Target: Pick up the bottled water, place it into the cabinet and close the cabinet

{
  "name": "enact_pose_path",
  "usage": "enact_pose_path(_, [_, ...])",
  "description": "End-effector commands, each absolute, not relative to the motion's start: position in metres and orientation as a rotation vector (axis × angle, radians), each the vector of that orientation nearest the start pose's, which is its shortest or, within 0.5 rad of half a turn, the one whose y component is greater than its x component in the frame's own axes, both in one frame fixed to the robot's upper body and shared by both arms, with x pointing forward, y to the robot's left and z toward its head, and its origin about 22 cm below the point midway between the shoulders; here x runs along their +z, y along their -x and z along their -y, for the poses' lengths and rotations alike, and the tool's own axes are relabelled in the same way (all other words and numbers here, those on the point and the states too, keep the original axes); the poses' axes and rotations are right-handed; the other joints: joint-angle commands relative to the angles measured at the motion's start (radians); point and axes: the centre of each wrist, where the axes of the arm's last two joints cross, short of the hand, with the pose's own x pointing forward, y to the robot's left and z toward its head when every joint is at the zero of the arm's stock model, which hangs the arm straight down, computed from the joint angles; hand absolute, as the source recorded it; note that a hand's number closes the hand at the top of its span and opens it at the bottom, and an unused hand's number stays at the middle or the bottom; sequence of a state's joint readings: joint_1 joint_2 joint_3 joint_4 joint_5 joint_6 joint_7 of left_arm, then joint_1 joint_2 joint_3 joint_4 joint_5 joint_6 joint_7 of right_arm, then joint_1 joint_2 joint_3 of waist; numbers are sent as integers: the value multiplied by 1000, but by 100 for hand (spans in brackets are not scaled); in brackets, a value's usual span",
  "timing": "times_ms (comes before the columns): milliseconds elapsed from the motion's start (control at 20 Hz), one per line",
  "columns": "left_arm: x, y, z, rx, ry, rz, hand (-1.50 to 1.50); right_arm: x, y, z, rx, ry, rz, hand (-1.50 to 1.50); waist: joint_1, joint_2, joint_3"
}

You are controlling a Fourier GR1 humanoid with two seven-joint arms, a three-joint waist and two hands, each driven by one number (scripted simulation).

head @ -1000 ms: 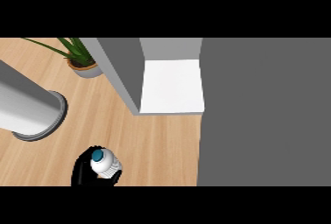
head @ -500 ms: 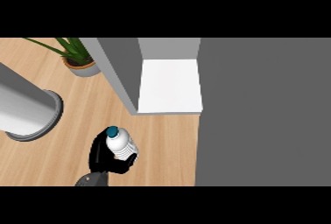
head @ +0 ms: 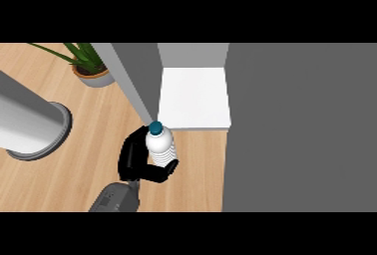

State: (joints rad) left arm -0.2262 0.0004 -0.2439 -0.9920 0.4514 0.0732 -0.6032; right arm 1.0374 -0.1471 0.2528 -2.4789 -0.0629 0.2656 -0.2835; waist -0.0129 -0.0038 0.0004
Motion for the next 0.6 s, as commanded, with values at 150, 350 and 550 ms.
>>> enact_pose_path(150, [-28, -302, -109, 120, 237, 1761, 150, 121, -31, 242, 44, -189, 1842, -150, -2, 4, 0])
enact_pose_path(350, [13, -322, -85, 121, 218, 1761, 150, 115, -28, 232, 43, -155, 1844, -150, -13, 0, -1])
enact_pose_path(550, [7, -337, -77, 39, 128, 1765, 150, 121, -33, 244, 50, -158, 1838, -150, -10, 5, 0])
